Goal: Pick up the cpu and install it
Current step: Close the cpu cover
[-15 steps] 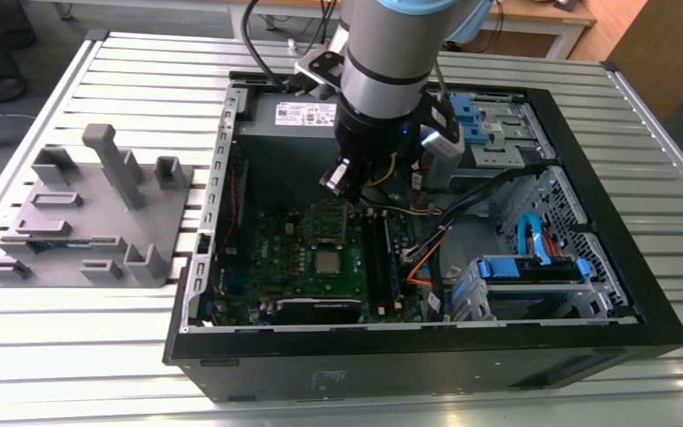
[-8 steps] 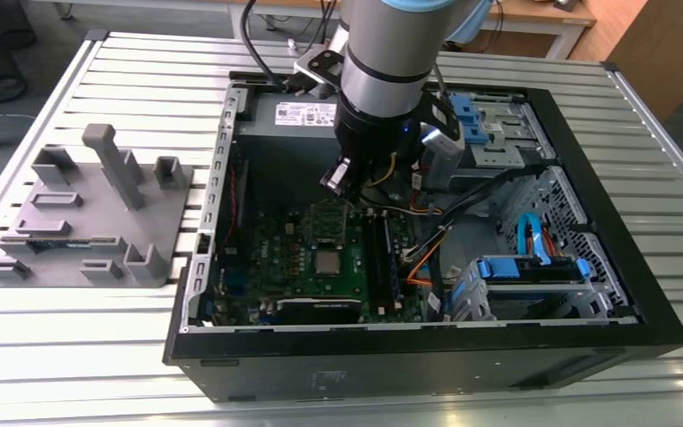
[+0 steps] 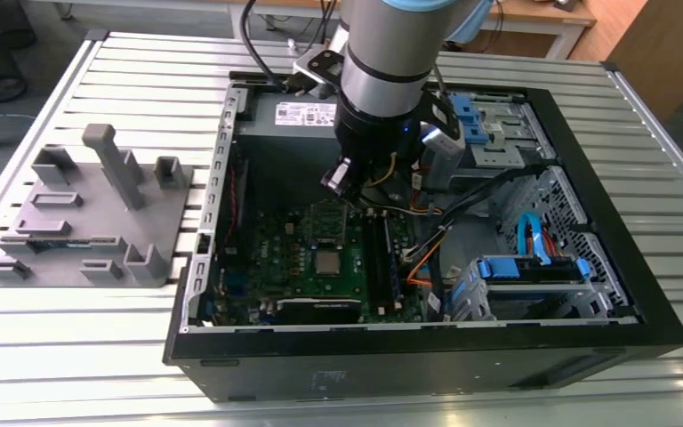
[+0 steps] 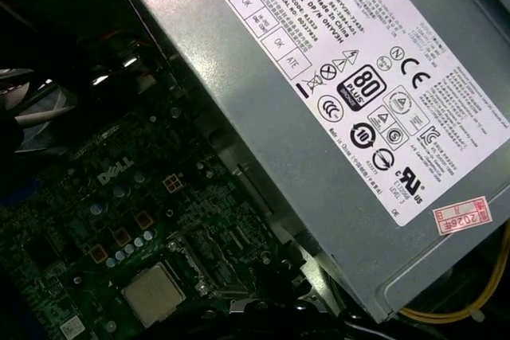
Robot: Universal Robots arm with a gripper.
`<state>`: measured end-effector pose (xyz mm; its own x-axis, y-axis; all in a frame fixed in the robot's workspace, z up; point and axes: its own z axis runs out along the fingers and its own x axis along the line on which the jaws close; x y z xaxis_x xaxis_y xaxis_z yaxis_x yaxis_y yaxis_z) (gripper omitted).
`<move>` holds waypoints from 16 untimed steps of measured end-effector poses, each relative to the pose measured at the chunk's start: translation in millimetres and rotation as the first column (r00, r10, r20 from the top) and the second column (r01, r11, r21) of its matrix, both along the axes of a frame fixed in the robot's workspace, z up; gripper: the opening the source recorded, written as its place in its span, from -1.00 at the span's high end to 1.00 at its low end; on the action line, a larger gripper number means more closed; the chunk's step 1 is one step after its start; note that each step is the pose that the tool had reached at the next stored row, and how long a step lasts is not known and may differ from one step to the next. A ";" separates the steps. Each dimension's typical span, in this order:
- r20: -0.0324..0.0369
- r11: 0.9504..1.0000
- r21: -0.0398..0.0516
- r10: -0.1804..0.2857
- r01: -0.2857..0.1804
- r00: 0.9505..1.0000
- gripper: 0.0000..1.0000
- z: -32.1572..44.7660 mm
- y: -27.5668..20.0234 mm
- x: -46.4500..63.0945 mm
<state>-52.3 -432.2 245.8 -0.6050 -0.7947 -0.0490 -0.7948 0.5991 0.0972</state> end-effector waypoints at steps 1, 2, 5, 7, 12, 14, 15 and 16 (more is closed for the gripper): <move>0.000 1.000 0.000 0.000 0.000 1.000 0.79 0.0 0.0 0.5; 0.000 1.000 0.000 0.000 0.000 1.000 0.79 0.0 0.0 1.2; -0.001 1.000 0.000 0.000 0.000 1.000 0.79 0.0 0.0 3.9; -0.001 1.000 0.000 0.000 0.000 1.000 0.79 0.0 0.0 4.7; -0.001 1.000 0.000 0.003 -0.003 1.000 0.79 0.0 -0.5 4.9; -0.001 1.000 0.000 0.007 -0.007 1.000 0.79 0.0 -1.1 4.9; -0.001 1.000 0.000 0.009 -0.009 1.000 0.79 0.0 -1.5 4.9; -0.001 1.000 0.000 0.011 -0.011 1.000 0.79 0.0 -1.9 4.9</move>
